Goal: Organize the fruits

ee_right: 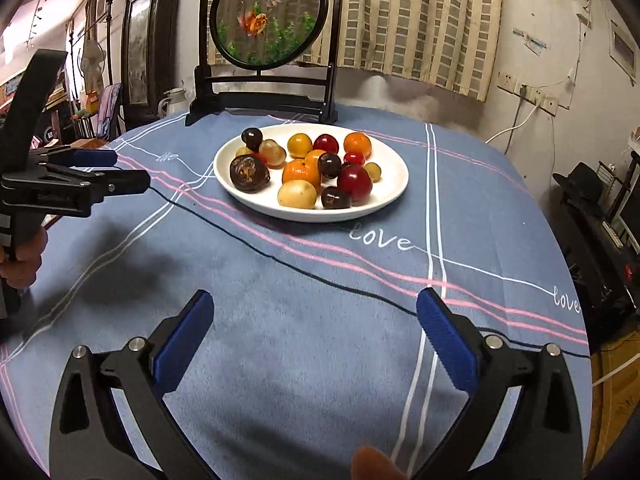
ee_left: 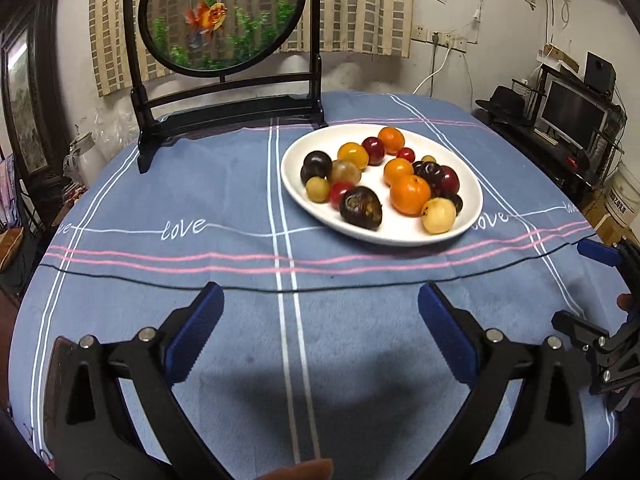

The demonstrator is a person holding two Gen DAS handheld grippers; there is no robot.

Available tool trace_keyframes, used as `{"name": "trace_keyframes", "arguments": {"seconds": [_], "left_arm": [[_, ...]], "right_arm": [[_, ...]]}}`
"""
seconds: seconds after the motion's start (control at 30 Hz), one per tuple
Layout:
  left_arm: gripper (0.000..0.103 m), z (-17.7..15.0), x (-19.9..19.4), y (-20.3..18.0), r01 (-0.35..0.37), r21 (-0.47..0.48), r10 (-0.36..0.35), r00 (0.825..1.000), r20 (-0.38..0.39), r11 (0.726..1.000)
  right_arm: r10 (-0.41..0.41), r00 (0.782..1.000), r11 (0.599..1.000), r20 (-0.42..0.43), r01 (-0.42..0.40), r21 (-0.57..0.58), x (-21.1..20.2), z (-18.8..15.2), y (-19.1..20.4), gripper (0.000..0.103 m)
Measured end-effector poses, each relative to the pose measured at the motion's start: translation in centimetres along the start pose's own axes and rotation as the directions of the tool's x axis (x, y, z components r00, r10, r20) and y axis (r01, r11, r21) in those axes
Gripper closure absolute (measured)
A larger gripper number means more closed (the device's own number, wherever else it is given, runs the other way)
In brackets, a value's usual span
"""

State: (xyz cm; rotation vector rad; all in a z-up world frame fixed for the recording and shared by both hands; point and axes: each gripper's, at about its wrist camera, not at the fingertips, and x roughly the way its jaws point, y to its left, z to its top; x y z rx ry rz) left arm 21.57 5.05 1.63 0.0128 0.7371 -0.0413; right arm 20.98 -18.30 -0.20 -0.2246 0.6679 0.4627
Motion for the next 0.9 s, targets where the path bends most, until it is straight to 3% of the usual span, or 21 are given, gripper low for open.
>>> {"name": "trace_keyframes", "arguments": {"seconds": [0.9], "left_arm": [[0.004, -1.1, -0.9, 0.0, -0.023, 0.025, 0.022, 0.999, 0.038, 0.999]], "right_arm": [[0.023, 0.999, 0.999, -0.043, -0.022, 0.03, 0.8, -0.4, -0.2, 0.002]]}}
